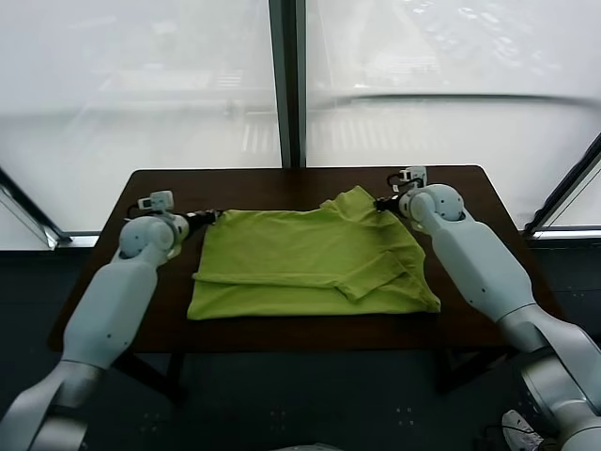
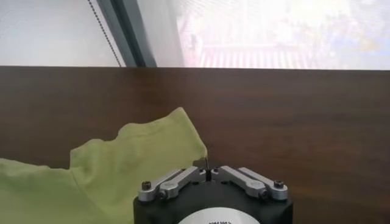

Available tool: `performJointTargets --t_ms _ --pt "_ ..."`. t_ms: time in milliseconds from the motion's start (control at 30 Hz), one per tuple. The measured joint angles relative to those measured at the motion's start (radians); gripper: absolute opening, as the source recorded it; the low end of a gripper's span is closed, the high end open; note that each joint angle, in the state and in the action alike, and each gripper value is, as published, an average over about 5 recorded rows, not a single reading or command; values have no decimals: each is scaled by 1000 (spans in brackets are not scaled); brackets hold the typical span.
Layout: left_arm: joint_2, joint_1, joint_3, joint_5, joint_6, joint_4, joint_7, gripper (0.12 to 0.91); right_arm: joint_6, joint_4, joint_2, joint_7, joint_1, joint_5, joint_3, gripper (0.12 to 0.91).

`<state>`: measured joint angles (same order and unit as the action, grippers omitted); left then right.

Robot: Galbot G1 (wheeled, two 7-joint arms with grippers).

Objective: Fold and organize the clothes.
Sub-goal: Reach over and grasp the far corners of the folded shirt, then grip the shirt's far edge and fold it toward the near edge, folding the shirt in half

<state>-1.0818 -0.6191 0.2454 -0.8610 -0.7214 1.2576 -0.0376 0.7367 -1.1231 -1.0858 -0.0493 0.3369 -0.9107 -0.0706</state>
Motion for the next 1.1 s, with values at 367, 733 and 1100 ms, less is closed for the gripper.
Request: performJointTargets --t_ms 367,733,1100 --pt "24 -29 15 -38 -6 71 -7 227 -28 -112 57 -16 52 -87 49 139" --pt "53 -66 61 -79 0 155 -31 227 -28 -242 120 -55 97 -163 83 139" --pt "84 -155 131 -138 -4 290 -60 227 -1 -390 210 -76 155 -225 112 139"
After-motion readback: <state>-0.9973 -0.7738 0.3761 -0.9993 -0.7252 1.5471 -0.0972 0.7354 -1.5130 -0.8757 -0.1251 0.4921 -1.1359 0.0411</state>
